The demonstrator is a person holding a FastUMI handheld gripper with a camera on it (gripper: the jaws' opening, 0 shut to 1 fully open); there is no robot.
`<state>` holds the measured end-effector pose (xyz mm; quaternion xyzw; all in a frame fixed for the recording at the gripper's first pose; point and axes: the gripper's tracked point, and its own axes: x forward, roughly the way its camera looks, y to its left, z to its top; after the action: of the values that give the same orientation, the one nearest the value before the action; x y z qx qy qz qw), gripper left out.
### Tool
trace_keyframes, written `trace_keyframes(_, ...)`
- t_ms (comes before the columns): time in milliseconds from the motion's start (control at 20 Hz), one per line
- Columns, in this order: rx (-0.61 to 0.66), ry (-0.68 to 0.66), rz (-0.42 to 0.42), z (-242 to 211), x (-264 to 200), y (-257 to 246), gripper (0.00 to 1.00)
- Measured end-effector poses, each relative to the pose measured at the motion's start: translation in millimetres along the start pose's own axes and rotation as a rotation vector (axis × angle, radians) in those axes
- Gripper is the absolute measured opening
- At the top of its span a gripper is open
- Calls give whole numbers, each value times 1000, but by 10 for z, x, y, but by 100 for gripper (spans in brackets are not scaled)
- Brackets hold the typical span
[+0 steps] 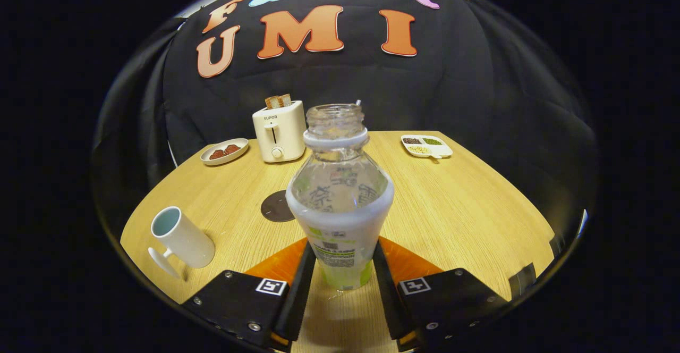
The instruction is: Take the bottle from table, then pour the juice into the cup, finally place the bottle on the coaster
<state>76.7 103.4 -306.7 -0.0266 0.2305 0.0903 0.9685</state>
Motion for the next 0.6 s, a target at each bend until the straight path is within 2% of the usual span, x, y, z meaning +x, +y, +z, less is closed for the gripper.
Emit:
trace_keyframes(200, -73, 27, -13, 50, -68, 69, 54)
trace_keyframes(450, -180, 31, -22, 238, -171, 224, 53)
trace_keyframes(600, -303, 24, -54, 378, -207, 310, 53)
